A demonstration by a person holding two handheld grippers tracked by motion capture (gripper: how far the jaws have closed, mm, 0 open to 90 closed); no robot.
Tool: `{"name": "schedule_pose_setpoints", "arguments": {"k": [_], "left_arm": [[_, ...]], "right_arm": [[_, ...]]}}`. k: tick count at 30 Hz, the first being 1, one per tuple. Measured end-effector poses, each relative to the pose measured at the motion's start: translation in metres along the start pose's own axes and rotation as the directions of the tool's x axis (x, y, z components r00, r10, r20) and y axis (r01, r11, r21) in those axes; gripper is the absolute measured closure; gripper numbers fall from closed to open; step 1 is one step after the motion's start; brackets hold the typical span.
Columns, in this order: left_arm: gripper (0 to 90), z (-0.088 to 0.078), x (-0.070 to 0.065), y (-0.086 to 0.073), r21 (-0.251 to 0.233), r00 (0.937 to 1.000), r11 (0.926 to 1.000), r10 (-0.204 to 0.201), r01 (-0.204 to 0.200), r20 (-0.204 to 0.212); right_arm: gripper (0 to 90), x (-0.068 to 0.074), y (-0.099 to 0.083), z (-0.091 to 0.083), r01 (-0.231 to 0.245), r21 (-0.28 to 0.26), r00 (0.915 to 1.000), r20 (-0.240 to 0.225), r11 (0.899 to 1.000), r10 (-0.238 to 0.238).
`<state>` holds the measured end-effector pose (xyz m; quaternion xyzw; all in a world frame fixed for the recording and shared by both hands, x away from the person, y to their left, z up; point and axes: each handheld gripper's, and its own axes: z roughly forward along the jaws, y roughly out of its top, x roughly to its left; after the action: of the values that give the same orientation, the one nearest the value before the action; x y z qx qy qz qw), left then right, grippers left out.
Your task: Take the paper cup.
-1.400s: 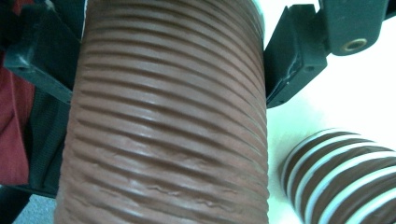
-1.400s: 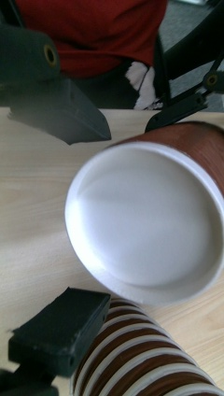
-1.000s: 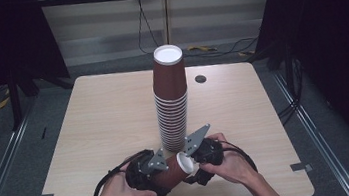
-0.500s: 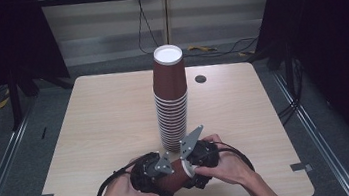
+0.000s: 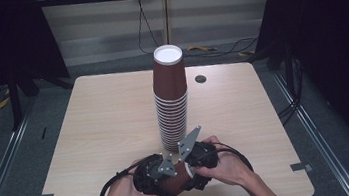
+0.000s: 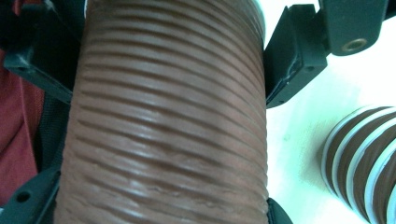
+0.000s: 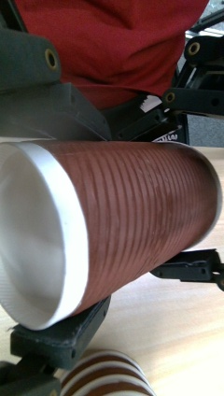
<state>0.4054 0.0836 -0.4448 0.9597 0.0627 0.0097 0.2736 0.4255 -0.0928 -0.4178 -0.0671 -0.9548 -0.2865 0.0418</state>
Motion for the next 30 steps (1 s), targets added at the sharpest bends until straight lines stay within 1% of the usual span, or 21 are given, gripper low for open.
{"name": "schedule_pose_setpoints", "arguments": {"k": [2, 3, 4, 5, 7, 9, 12, 13, 14, 15, 16, 17, 18, 19, 21, 23, 25, 27, 28, 29, 30], "left_arm": [[13.7, 0.001, -0.001, -0.001, -0.006, 0.9998, 0.9999, -0.014, 0.014, 0.014], [13.4, 0.001, -0.001, -0.001, -0.007, 0.9998, 0.9999, -0.014, 0.014, 0.017], [12.9, 0.001, -0.001, -0.001, -0.013, 0.9998, 0.9998, -0.016, 0.016, 0.011], [12.7, 0.001, 0.001, -0.001, -0.014, 0.9998, 0.9999, 0.002, -0.002, 0.018], [12.0, -0.001, 0.001, -0.002, -0.024, 0.9998, 0.9997, -0.005, 0.005, 0.020], [11.2, -0.002, 0.002, -0.003, -0.046, 0.9999, 0.9989, 0.005, -0.004, 0.014], [10.5, -0.004, 0.002, -0.005, -0.069, 0.9997, 0.9975, -0.012, 0.013, 0.021], [10.5, -0.005, 0.003, -0.006, -0.073, 0.9996, 0.9973, -0.007, 0.009, 0.027], [10.5, -0.005, 0.003, -0.006, -0.079, 0.9997, 0.9968, -0.014, 0.015, 0.022], [10.3, -0.006, 0.004, -0.007, -0.096, 0.9995, 0.9952, -0.016, 0.018, 0.028], [10.6, -0.008, 0.005, -0.007, -0.106, 0.9992, 0.9942, -0.012, 0.016, 0.037], [10.9, -0.009, 0.004, -0.008, -0.126, 0.9991, 0.9916, -0.024, 0.028, 0.033], [11.6, -0.011, 0.005, -0.008, -0.143, 0.9990, 0.9893, -0.024, 0.029, 0.038], [12.7, -0.013, 0.006, -0.009, -0.147, 0.9989, 0.9888, -0.019, 0.025, 0.044], [13.5, -0.017, 0.007, -0.010, -0.166, 0.9990, 0.9857, -0.019, 0.025, 0.041], [14.4, -0.020, 0.008, -0.011, -0.192, 0.9989, 0.9810, -0.016, 0.025, 0.045], [15.6, -0.023, 0.009, -0.013, -0.216, 0.9985, 0.9759, -0.025, 0.035, 0.048], [15.8, -0.026, 0.009, -0.014, -0.245, 0.9983, 0.9686, -0.033, 0.044, 0.047], [15.8, -0.027, 0.010, -0.015, -0.248, 0.9988, 0.9682, -0.023, 0.033, 0.043], [15.8, -0.029, 0.010, -0.016, -0.268, 0.9985, 0.9627, -0.028, 0.040, 0.047], [15.8, -0.031, 0.009, -0.017, -0.293, 0.9985, 0.9551, -0.033, 0.044, 0.044]], "right_arm": [[20.5, -0.001, -0.001, 0.000, -0.007, 0.009, 0.9999, -0.012, 1.000, 0.007], [20.6, -0.002, -0.001, 0.000, -0.020, 0.017, 0.9996, -0.021, 1.000, 0.020], [20.8, -0.002, -0.001, 0.001, -0.024, 0.019, 0.9993, -0.027, 1.000, 0.024], [20.9, -0.002, -0.001, 0.000, -0.023, 0.019, 0.9992, -0.032, 1.000, 0.024], [21.1, -0.002, -0.001, -0.001, -0.028, 0.021, 0.9990, -0.033, 0.999, 0.029], [21.1, -0.002, 0.000, -0.003, -0.026, 0.014, 0.9992, -0.029, 1.000, 0.027], [21.2, -0.002, 0.000, -0.004, -0.022, 0.012, 0.9995, -0.023, 1.000, 0.022], [21.2, -0.001, 0.001, -0.004, -0.020, 0.016, 0.9995, -0.023, 1.000, 0.021], [21.2, -0.001, 0.001, -0.004, -0.021, 0.019, 0.9996, -0.019, 1.000, 0.021], [21.2, -0.002, 0.001, -0.003, -0.015, 0.011, 0.9997, -0.021, 1.000, 0.015], [21.2, -0.002, 0.001, -0.003, -0.025, 0.013, 0.9994, -0.023, 1.000, 0.026], [21.2, -0.002, 0.001, -0.003, -0.030, 0.020, 0.9992, -0.027, 0.999, 0.030], [21.3, -0.002, 0.001, -0.003, -0.030, 0.021, 0.9992, -0.025, 0.999, 0.030], [21.3, -0.002, 0.001, -0.002, -0.030, 0.020, 0.9991, -0.029, 0.999, 0.031], [21.2, -0.002, 0.001, -0.003, -0.025, 0.009, 0.9994, -0.024, 1.000, 0.025], [21.2, -0.003, 0.001, -0.005, -0.020, 0.000, 0.9995, -0.023, 1.000, 0.020], [21.2, -0.004, -0.001, -0.007, -0.029, -0.006, 0.9994, -0.019, 1.000, 0.029], [21.2, -0.004, -0.002, -0.008, -0.029, -0.007, 0.9995, -0.011, 1.000, 0.029], [21.1, -0.004, -0.002, -0.009, -0.035, -0.013, 0.9993, -0.010, 0.999, 0.035], [21.2, -0.005, -0.003, -0.010, -0.037, -0.014, 0.9993, -0.011, 0.999, 0.037], [21.1, -0.005, -0.003, -0.010, -0.037, -0.018, 0.9993, -0.007, 0.999, 0.037]]}}
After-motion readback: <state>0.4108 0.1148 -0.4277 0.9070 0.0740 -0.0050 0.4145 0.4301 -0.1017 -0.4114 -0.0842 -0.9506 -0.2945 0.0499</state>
